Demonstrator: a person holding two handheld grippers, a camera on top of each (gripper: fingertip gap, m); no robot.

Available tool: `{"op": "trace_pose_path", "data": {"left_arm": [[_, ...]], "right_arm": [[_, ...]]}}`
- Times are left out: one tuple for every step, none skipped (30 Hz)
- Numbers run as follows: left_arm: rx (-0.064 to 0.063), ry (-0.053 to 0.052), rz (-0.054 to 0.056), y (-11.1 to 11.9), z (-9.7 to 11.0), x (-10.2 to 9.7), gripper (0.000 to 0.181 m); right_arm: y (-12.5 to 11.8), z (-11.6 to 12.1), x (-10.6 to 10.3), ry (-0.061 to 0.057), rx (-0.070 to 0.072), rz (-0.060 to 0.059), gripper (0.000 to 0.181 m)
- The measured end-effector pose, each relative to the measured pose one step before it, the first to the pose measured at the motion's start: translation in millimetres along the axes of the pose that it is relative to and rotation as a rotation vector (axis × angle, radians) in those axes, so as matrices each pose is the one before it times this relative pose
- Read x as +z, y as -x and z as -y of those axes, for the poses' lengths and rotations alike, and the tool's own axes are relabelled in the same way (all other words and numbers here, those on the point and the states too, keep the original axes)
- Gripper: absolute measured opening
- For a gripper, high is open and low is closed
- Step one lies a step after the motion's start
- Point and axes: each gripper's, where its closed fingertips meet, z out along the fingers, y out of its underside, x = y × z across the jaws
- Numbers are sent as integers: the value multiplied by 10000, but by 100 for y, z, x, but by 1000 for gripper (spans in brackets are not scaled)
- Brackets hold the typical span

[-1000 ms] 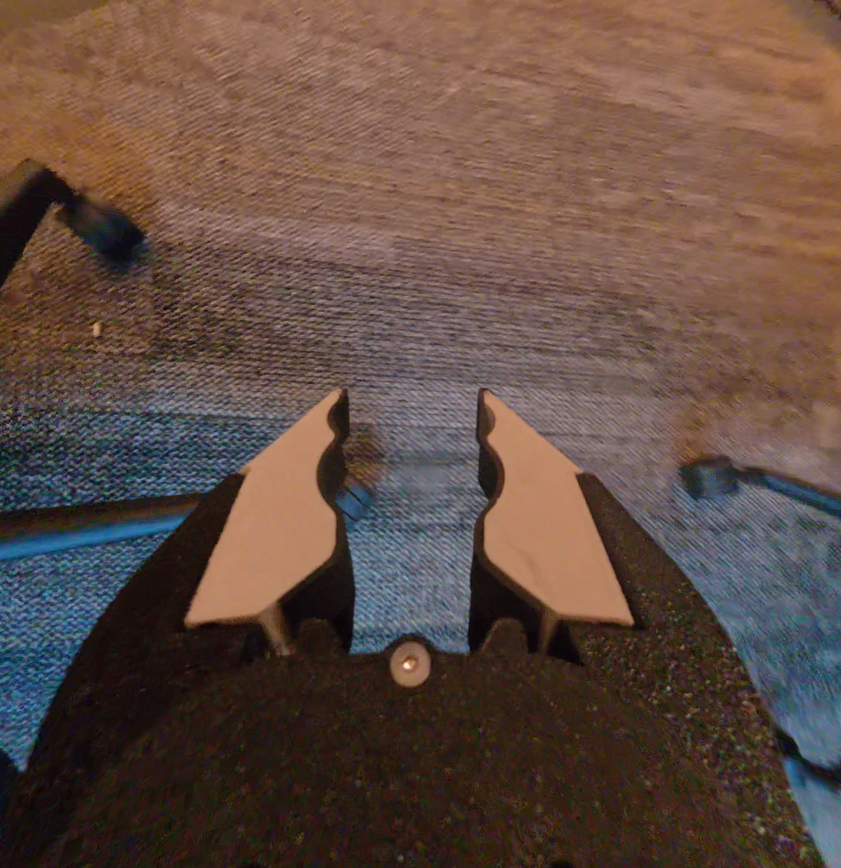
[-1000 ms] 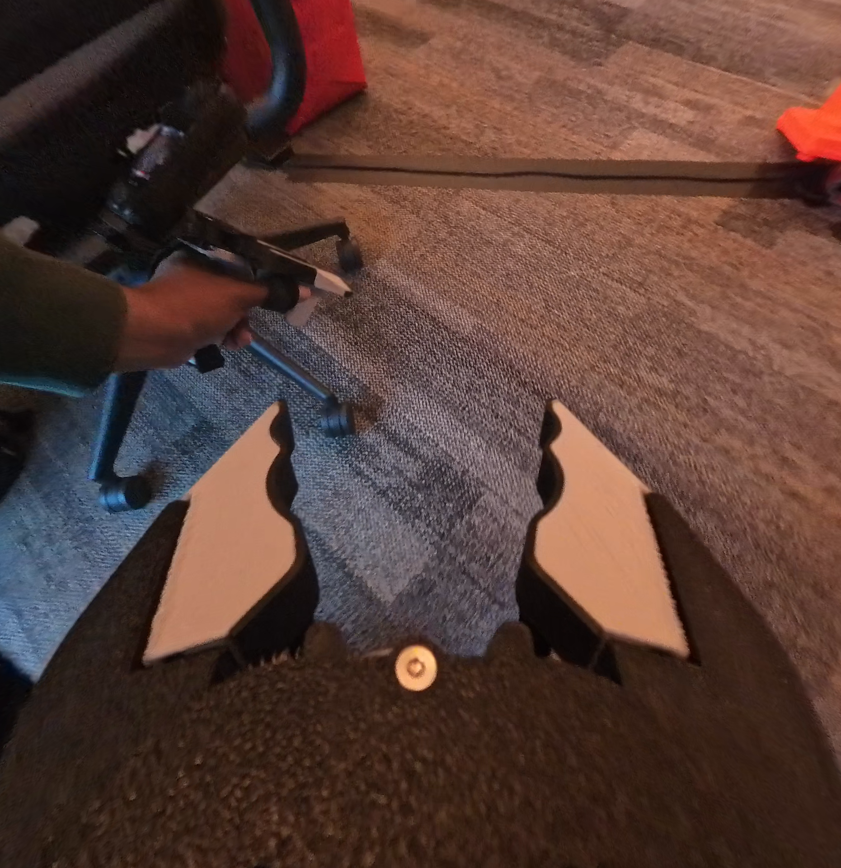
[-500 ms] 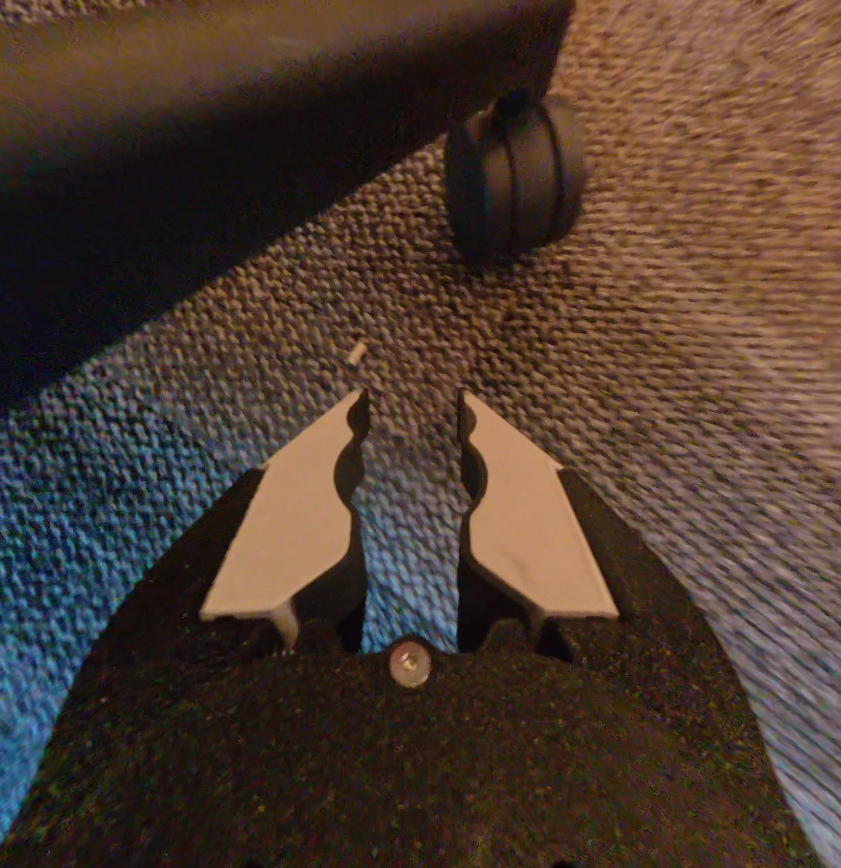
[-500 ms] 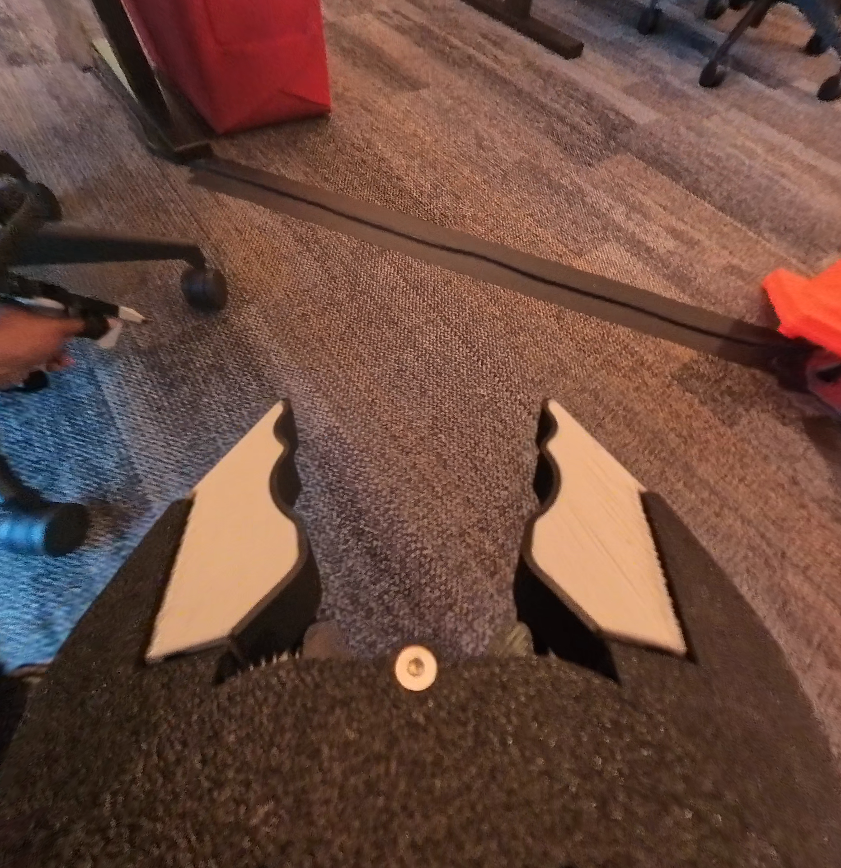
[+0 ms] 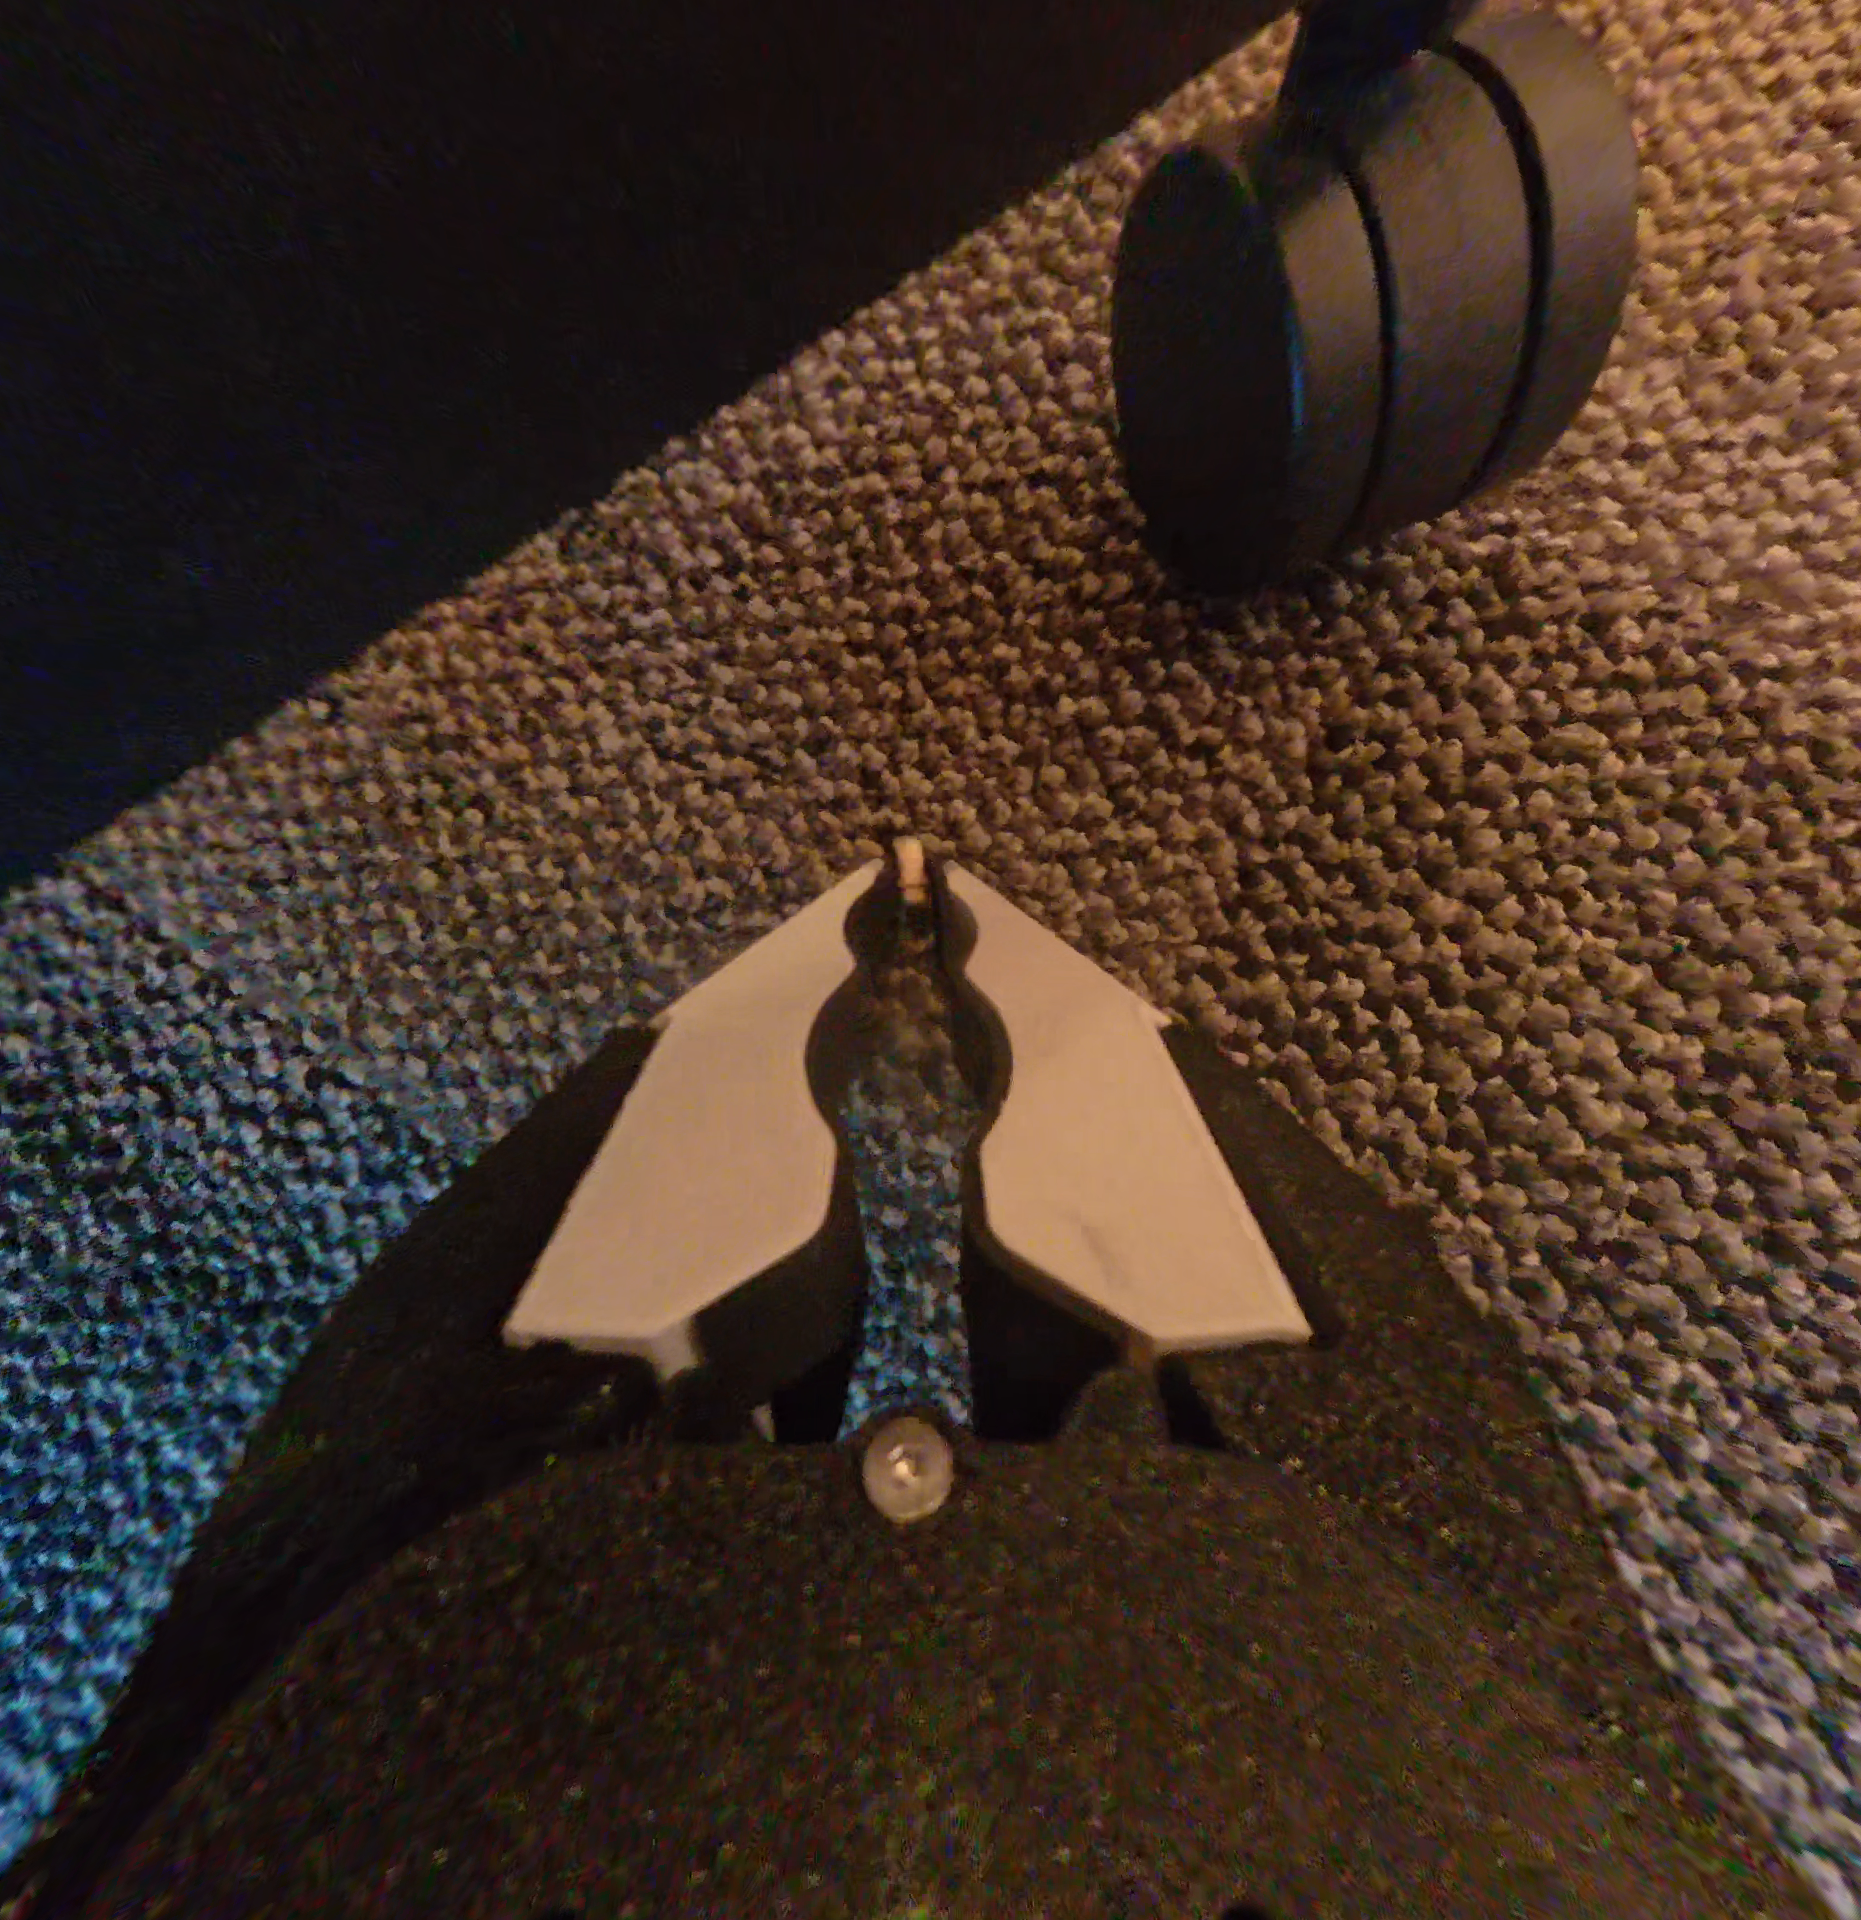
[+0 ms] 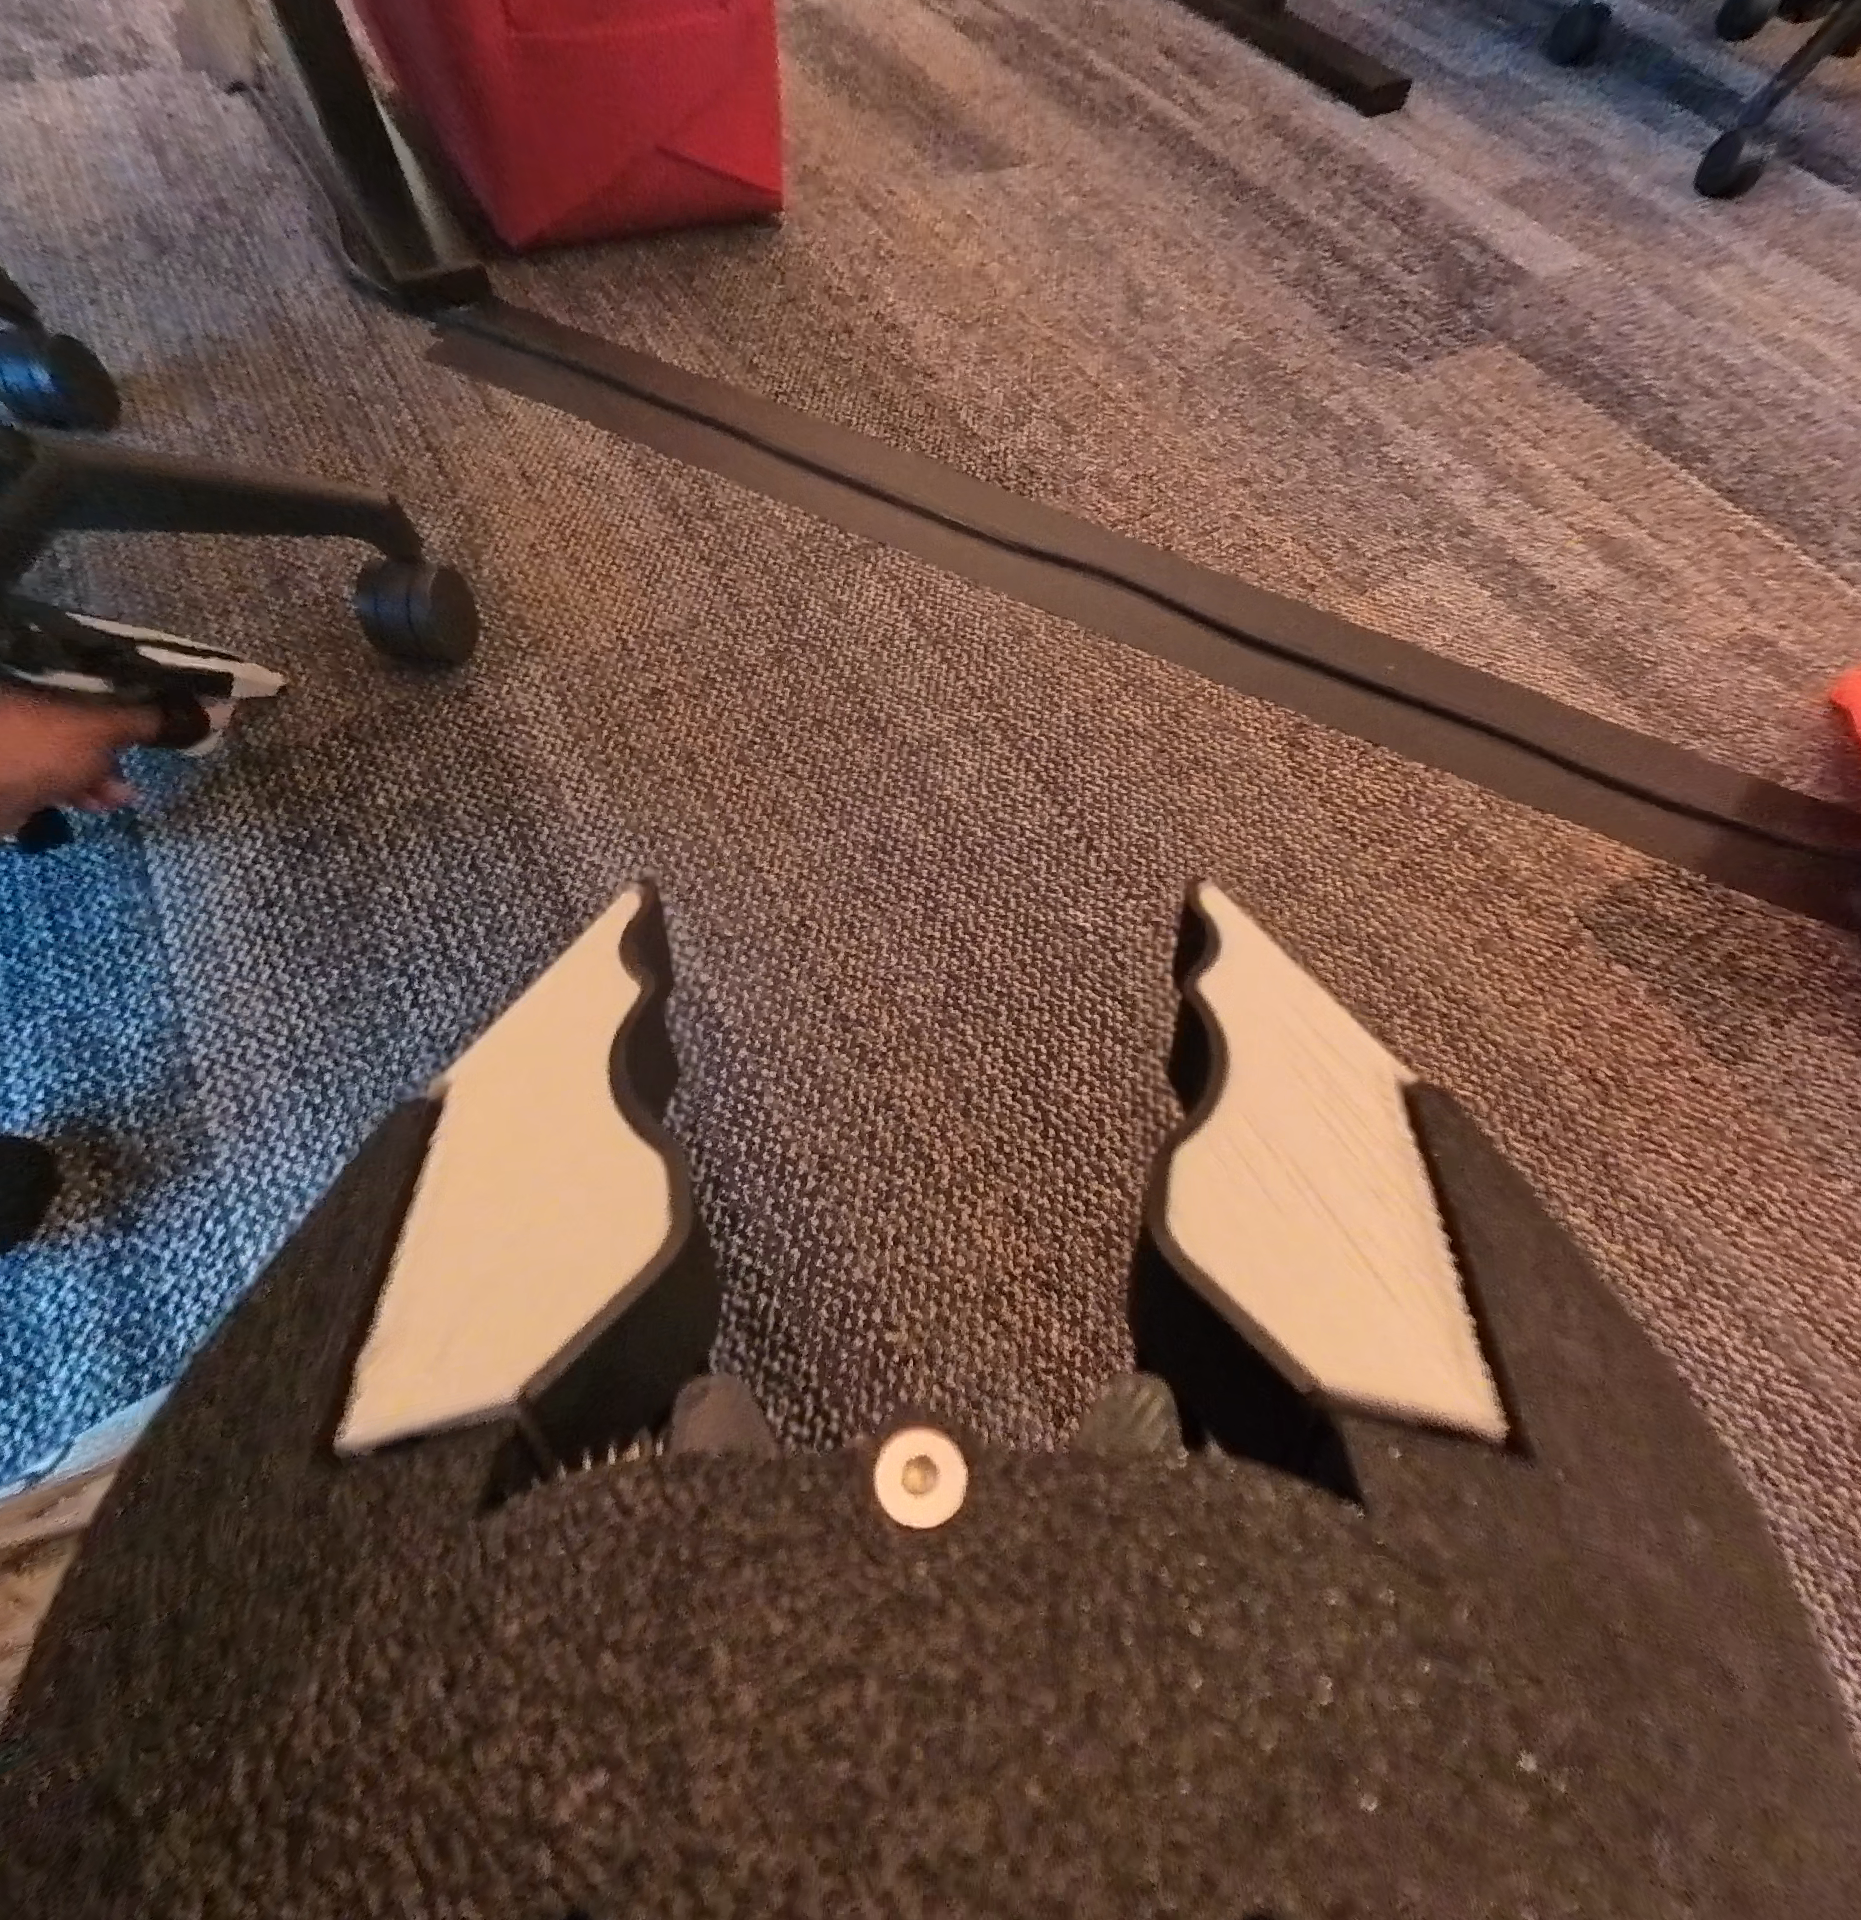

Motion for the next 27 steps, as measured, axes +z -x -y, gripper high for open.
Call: {"op": "trace_pose_path", "data": {"left_arm": [[33,-60,-14,65,15,-159,7],[-60,-51,-75,32,-8,-8,7],[-76,-32,-109,-3,-8,-1,7],[-14,-6,-100,1,7,16,7],[29,19,-79,1,7,8,6],[47,50,-53,3,16,-14,6],[25,68,-16,11,24,-16,6],[27,15,9,-33,38,-58,6],[49,-43,-66,-246,39,-166,6],[9,-86,-184,-618,76,-311,6],[4,-84,-224,-936,109,-449,6],[0,-57,-259,-1306,84,-677,5],[-28,-52,-350,-1736,110,-884,5],[-11,-69,-466,-2356,209,-1059,5],[63,-31,-532,-2787,235,-1231,5],[109,23,-613,-3248,315,-1343,5],[115,16,-590,-3385,580,-1392,5],[-29,7,-562,-3394,965,-1637,5],[-176,-51,-577,-3416,1502,-1844,5],[-91,-232,-597,-3567,2153,-2089,5],[138,-277,-570,-3700,2541,-2078,5],[230,-271,-522,-3667,2819,-2153,5],[218,-266,-533,-3663,3023,-2133,5],[282,-254,-455,-3560,3114,-2189,5],[333,-225,-395,-3461,3134,-2225,5],[319,-208,-357,-3373,3118,-2349,5],[180,-217,-286,-3033,3039,-2398,5]], "right_arm": [[211,-124,-27,49,-31,84,96],[162,-136,-71,44,-34,62,96],[37,-108,-96,33,-51,9,95],[-38,-38,-113,6,-35,-23,95],[-70,44,-129,-20,-5,-22,95],[-76,109,-130,-52,1,-28,94],[-48,142,-124,-65,-22,-32,94],[-24,144,-109,-65,-36,-28,94],[6,172,-70,-69,2,-29,93],[71,259,-62,-91,59,-21,93],[133,346,-48,-99,108,-17,93],[253,474,-75,-100,147,6,93],[345,603,-115,-90,168,15,94],[423,809,-207,-118,187,4,94],[503,951,-274,-129,199,-16,94],[539,997,-281,-99,190,-65,93],[352,1112,-270,-107,208,-245,93],[115,1502,-385,-175,224,-418,94],[131,2081,-489,-277,117,-442,94],[280,2495,-526,-213,-10,-398,95],[469,2906,-587,-174,33,-302,95],[615,3407,-774,-272,234,-223,95],[738,3737,-925,-320,352,-199,95],[900,3869,-1019,-309,342,-225,95],[1084,4030,-1158,-354,332,-193,96],[1286,4144,-1281,-438,311,-125,95],[1418,4009,-1312,-388,205,-53,96]]}}
